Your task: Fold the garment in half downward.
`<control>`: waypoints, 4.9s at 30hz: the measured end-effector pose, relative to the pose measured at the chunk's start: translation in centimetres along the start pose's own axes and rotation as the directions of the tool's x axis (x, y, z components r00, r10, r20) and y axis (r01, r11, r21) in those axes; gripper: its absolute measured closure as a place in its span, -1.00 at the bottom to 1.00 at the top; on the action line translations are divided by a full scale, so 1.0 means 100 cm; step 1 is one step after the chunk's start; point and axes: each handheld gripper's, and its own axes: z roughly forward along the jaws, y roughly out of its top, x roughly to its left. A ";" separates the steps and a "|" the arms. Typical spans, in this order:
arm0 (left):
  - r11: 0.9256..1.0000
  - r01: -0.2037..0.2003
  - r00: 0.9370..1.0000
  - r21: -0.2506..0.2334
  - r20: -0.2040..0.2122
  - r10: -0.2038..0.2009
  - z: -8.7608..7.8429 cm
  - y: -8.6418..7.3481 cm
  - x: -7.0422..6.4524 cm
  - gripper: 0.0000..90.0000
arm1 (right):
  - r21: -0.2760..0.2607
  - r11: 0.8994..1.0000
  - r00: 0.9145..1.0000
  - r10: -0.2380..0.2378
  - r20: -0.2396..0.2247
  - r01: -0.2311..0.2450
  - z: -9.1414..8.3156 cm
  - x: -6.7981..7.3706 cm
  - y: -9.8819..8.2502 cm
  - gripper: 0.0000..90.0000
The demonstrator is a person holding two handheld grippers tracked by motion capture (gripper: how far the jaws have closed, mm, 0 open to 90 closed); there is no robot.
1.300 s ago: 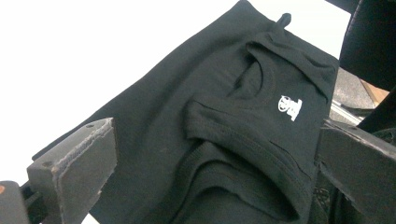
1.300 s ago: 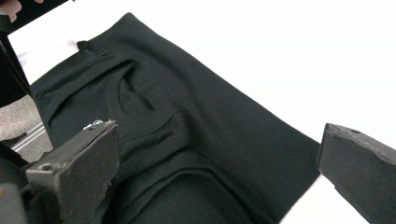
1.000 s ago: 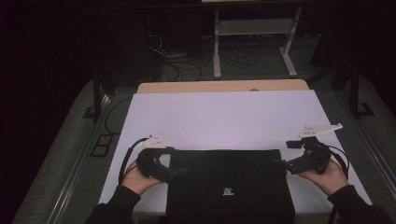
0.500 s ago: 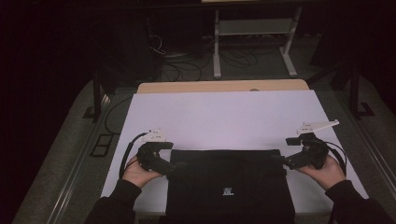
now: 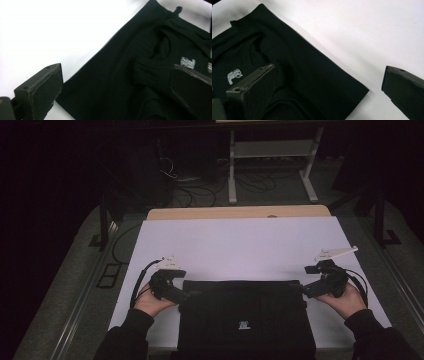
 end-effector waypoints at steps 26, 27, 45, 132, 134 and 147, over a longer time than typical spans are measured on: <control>0.997 0.078 0.997 0.014 0.021 -0.078 0.020 -0.013 0.027 -1.00 | 0.058 0.998 1.000 0.020 0.003 -0.020 0.020 -0.021 -0.009 -0.96; 0.996 0.083 0.996 0.019 0.022 -0.083 0.021 -0.014 0.028 -1.00 | 0.059 0.998 1.000 0.020 0.005 -0.020 0.021 -0.022 -0.009 -0.96; 0.994 0.093 0.996 0.051 -0.008 -0.093 0.029 -0.023 0.040 -1.00 | 0.109 0.993 0.999 0.034 -0.010 -0.033 0.034 -0.039 -0.020 -0.51; 0.993 -0.017 0.925 0.117 -0.375 0.060 0.009 0.065 0.083 0.93 | 0.015 0.993 0.985 0.117 0.125 -0.120 0.033 -0.070 0.063 0.92; 0.994 0.000 0.924 0.111 -0.379 0.043 0.011 0.067 0.086 0.93 | 0.006 0.990 0.982 0.140 0.125 -0.142 0.035 -0.075 0.066 0.92; 0.996 0.018 0.912 0.092 -0.409 0.021 0.013 0.076 0.097 0.93 | 0.005 0.991 0.976 0.132 0.175 -0.135 0.046 -0.083 0.088 0.92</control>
